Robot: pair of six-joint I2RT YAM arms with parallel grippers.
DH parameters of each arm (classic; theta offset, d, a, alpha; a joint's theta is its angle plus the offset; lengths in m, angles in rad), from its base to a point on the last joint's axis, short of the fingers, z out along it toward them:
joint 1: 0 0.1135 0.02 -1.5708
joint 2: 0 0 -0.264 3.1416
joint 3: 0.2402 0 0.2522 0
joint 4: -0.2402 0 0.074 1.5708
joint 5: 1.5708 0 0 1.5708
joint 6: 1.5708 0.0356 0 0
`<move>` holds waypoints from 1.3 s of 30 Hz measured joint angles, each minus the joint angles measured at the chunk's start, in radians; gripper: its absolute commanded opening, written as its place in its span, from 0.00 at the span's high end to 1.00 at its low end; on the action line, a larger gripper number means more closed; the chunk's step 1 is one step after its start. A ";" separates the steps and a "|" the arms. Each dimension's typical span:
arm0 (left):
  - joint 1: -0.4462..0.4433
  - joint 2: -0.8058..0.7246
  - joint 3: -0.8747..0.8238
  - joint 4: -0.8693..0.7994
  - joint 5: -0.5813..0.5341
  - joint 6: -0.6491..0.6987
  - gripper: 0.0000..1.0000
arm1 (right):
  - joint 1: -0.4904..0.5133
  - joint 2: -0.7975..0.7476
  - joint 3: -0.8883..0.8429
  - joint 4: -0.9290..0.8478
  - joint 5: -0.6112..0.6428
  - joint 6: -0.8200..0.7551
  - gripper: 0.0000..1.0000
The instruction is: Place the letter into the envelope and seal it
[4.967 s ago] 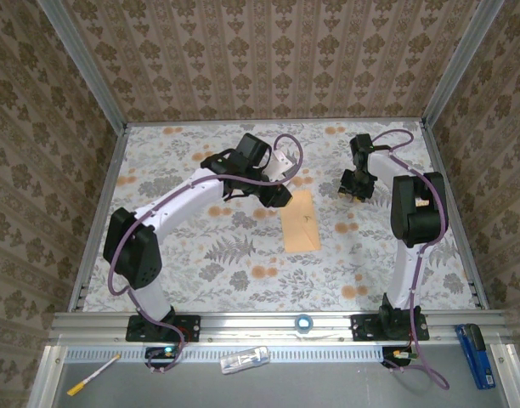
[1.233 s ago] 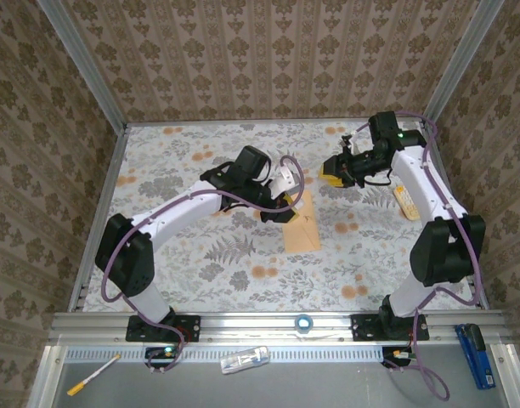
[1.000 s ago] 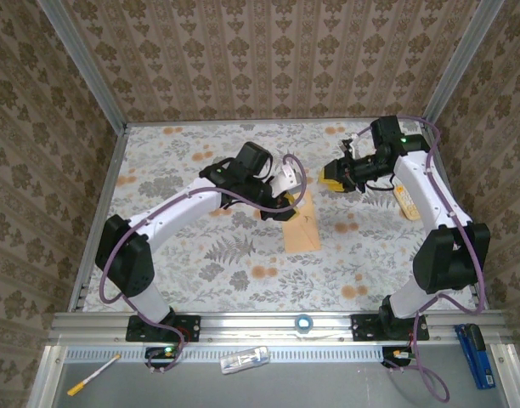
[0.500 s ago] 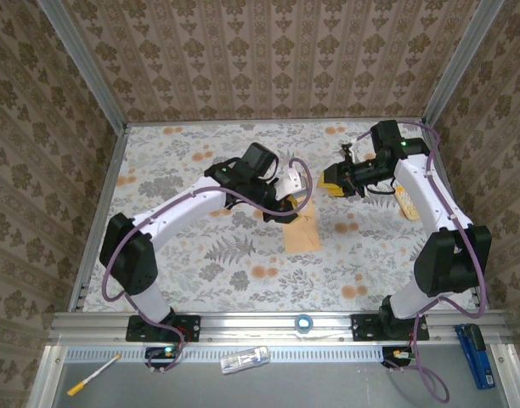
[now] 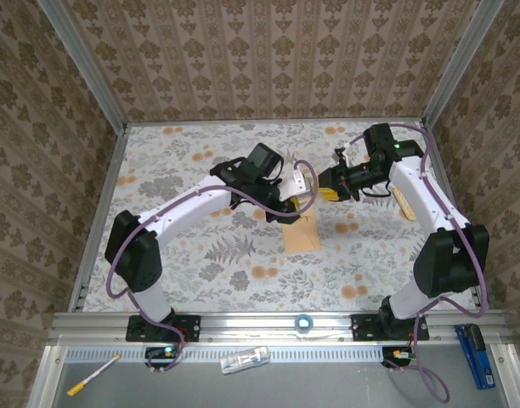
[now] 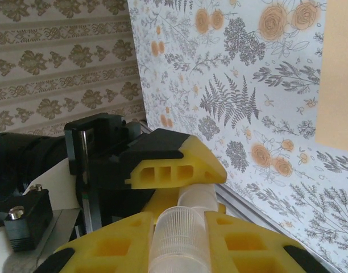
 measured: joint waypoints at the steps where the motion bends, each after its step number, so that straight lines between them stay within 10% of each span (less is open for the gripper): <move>1: -0.001 0.002 0.003 -0.003 -0.002 0.001 1.00 | 0.002 0.000 0.000 0.000 0.000 0.000 0.75; 39: -0.005 0.005 0.022 -0.010 -0.014 0.000 1.00 | 0.031 0.022 -0.006 -0.064 0.029 -0.060 0.74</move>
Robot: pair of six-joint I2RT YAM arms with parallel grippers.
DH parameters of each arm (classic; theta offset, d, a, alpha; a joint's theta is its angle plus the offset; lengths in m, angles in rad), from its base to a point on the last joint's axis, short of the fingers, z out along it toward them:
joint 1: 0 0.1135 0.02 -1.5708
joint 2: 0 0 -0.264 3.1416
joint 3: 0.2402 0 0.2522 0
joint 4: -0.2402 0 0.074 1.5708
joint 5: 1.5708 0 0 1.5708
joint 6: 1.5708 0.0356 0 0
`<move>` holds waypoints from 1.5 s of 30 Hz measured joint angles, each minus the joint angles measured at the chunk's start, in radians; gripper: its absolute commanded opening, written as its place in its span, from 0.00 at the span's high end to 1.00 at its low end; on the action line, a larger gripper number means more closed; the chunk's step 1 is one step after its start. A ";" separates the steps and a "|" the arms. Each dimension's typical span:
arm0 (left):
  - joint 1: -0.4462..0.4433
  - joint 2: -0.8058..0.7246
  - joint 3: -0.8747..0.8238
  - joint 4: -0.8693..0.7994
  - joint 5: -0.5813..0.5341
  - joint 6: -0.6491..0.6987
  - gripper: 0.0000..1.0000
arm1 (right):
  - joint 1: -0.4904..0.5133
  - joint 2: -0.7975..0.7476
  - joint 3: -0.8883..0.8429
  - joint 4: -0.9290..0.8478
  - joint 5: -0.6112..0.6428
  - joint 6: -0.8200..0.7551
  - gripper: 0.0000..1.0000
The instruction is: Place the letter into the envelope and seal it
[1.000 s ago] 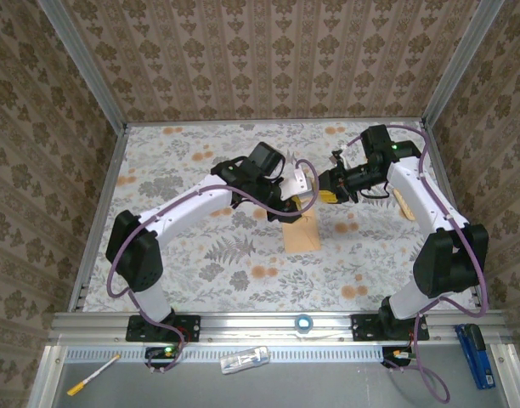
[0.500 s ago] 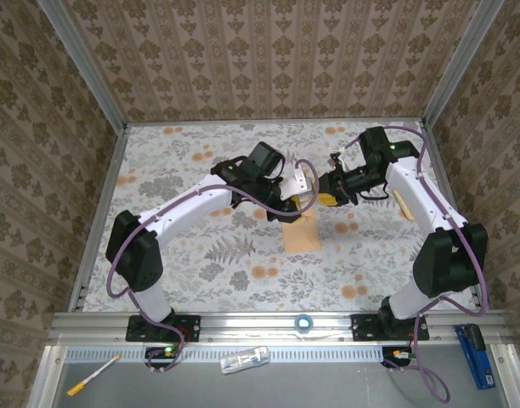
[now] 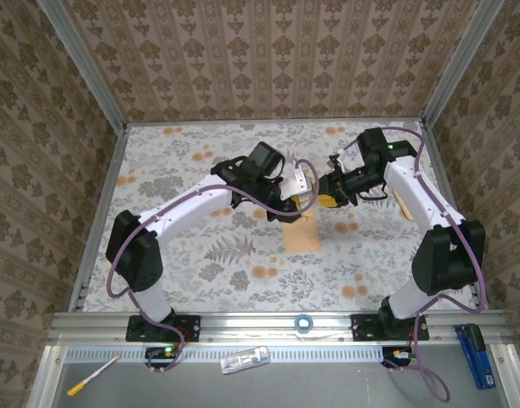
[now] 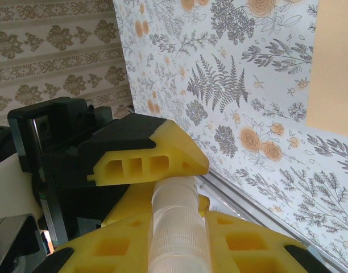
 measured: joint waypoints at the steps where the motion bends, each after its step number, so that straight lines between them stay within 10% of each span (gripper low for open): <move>1: 0.000 0.001 0.000 0.000 0.000 0.000 1.00 | 0.001 0.001 0.000 0.000 0.001 0.000 0.74; 45: -0.006 0.007 -0.033 0.047 -0.042 -0.047 1.00 | 0.019 0.027 0.000 0.008 0.025 0.000 0.74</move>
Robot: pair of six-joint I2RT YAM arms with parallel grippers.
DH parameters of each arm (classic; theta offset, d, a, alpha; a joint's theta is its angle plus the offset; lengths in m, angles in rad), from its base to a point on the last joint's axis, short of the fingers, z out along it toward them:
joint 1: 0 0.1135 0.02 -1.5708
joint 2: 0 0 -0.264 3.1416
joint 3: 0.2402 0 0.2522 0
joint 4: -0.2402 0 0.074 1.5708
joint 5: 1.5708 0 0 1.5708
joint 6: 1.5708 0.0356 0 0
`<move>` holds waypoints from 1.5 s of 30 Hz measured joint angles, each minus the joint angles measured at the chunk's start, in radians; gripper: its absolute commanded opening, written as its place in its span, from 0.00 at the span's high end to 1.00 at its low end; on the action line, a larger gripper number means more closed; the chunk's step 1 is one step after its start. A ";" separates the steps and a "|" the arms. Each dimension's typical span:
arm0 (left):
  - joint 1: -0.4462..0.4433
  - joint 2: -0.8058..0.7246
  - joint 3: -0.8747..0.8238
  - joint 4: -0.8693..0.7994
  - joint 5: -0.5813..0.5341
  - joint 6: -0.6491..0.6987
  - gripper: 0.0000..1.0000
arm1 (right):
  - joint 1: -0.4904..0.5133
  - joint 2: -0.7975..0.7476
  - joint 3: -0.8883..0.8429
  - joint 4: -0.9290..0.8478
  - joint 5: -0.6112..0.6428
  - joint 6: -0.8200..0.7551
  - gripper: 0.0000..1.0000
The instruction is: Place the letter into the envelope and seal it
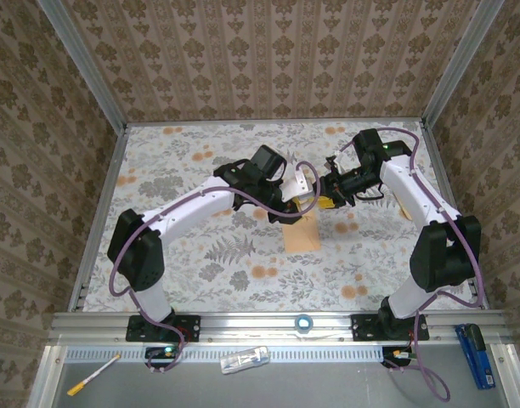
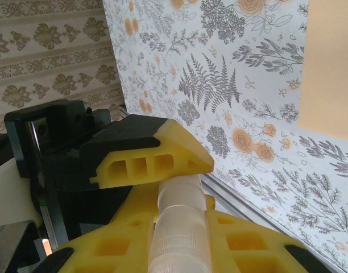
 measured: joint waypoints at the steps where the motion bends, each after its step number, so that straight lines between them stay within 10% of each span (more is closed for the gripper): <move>1: 0.000 -0.001 -0.002 0.003 -0.001 -0.002 1.00 | 0.000 0.000 0.000 0.000 0.001 0.000 0.74; 45: -0.030 -0.046 -0.006 -0.063 -0.042 0.040 1.00 | 0.019 0.016 0.000 -0.058 -0.062 -0.023 0.72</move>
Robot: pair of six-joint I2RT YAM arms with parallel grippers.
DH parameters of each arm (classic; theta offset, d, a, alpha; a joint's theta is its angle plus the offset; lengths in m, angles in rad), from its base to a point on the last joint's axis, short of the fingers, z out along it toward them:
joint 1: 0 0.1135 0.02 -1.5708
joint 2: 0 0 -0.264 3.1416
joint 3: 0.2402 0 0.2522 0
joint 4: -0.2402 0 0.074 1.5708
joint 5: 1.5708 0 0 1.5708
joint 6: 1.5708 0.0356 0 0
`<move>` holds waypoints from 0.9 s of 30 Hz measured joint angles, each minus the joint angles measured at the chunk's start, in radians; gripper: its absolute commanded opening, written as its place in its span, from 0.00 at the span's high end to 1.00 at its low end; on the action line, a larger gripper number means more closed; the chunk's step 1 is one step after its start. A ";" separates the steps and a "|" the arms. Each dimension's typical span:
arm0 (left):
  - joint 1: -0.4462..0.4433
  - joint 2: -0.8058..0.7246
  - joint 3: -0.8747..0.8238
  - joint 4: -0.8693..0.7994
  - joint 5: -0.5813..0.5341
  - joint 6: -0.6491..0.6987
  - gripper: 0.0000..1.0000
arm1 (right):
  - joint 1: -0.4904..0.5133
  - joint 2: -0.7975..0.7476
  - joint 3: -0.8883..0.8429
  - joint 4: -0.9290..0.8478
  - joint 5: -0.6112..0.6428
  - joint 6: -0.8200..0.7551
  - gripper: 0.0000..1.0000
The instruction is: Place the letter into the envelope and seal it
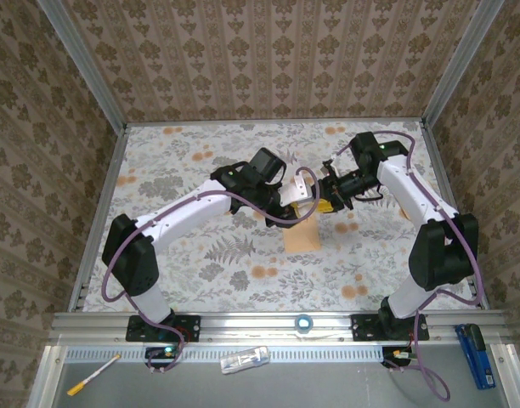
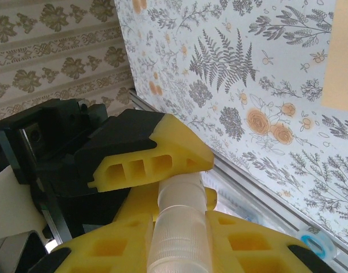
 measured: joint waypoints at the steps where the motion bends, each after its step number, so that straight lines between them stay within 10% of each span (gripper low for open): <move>1: -0.002 0.000 0.002 -0.006 -0.003 0.002 1.00 | 0.001 0.002 0.000 -0.002 0.000 0.000 0.72; 27: -0.016 -0.071 -0.052 0.025 -0.056 0.003 1.00 | 0.003 0.016 0.000 -0.022 -0.064 -0.010 0.76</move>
